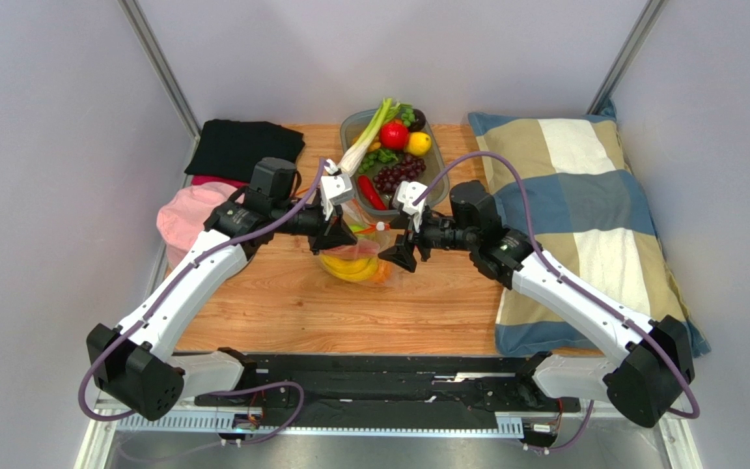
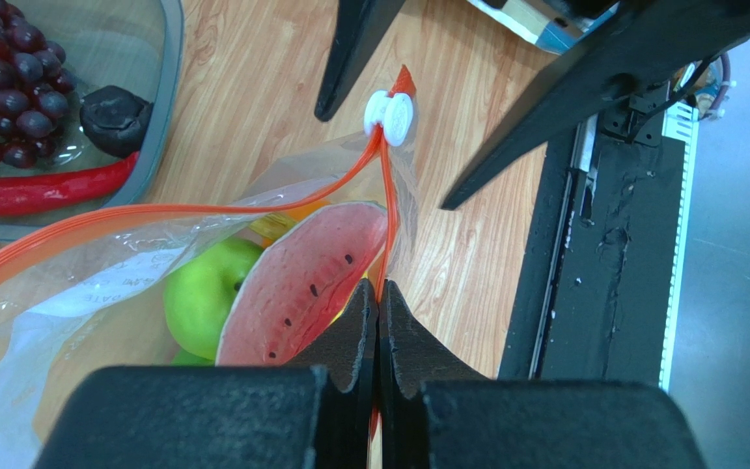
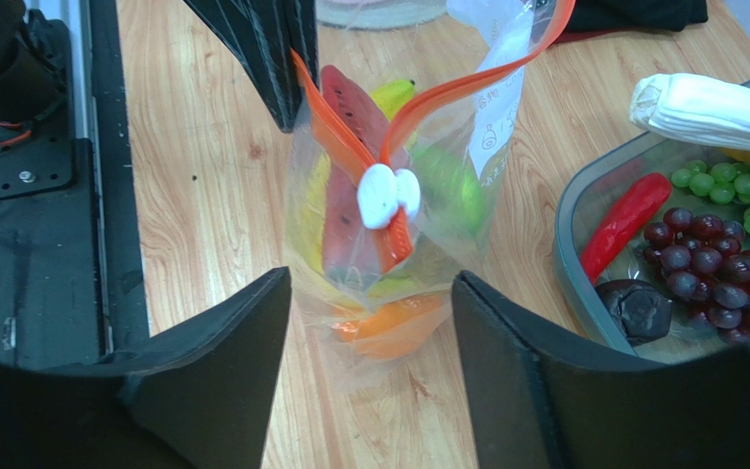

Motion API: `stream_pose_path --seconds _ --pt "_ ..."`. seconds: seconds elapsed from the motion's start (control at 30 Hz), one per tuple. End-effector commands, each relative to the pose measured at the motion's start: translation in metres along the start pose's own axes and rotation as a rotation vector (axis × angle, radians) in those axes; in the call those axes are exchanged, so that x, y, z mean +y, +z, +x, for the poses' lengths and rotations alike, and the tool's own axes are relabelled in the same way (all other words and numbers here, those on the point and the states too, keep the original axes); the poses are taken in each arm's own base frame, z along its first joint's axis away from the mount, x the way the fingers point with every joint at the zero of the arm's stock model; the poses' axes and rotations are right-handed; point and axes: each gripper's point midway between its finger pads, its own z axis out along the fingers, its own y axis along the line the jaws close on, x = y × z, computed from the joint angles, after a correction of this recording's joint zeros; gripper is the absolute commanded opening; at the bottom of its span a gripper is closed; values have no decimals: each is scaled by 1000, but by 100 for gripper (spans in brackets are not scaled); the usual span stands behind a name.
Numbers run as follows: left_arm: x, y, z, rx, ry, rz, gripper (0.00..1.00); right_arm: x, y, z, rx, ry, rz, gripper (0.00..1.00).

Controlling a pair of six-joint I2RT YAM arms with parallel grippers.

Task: Place the food in the zip-top bag and seal the zipper
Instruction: Zip the zipper food storage bag at the center of the board.

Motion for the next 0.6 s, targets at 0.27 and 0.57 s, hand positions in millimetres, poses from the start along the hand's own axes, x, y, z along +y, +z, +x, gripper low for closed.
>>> stream_pose_path --seconds 0.27,0.57 --pt "-4 -4 -15 -49 60 3 0 -14 17 -35 -137 -82 13 43" --pt "-6 -19 -32 -67 164 -29 29 -10 12 -21 -105 -121 16 0"
